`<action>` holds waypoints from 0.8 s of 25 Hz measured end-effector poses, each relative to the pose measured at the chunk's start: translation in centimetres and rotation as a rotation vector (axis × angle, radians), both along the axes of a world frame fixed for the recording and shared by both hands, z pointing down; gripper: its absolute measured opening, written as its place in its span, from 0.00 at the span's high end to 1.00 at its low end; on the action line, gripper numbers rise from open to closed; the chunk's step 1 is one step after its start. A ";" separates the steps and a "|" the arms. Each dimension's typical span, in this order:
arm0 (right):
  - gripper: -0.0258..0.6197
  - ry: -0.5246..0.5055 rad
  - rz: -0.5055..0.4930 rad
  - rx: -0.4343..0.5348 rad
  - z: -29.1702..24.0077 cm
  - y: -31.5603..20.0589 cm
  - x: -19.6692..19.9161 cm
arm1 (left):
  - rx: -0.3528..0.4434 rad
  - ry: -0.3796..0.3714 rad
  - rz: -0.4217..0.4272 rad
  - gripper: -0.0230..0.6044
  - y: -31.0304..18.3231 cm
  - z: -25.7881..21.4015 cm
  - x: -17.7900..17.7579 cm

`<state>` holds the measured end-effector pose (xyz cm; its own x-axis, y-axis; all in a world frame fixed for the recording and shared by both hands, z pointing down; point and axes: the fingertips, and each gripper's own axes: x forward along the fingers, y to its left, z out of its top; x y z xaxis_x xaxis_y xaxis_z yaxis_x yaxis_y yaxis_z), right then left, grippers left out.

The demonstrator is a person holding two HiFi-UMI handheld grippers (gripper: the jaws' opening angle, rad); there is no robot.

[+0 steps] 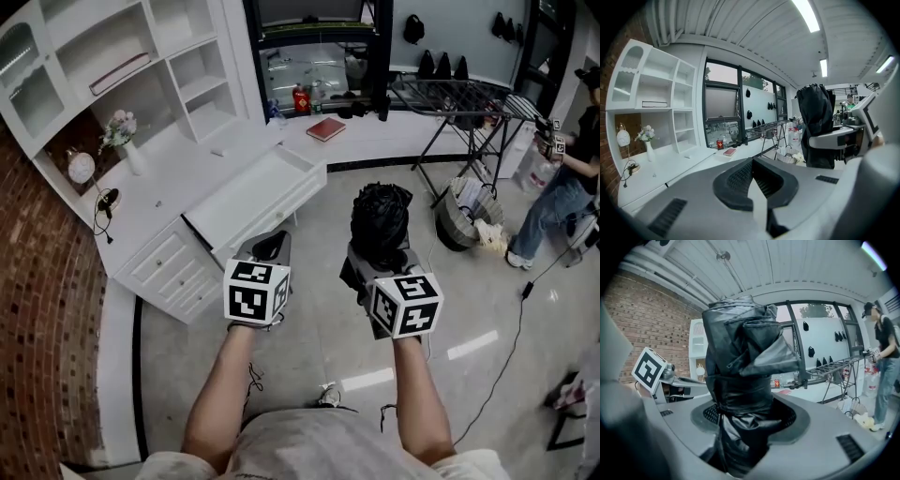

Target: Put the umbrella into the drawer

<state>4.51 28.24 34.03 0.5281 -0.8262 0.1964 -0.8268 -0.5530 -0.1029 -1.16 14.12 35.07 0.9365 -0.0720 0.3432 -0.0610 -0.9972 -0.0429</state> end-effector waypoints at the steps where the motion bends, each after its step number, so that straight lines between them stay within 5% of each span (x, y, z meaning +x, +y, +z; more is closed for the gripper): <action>1: 0.57 0.000 -0.004 0.000 0.0 0.0 0.3 | 0.000 -0.002 -0.003 0.97 0.1 0.1 0.2; 20: 0.57 -0.018 -0.101 0.014 1.0 -2.8 3.4 | 0.018 -0.006 -0.101 0.97 -2.2 0.8 1.9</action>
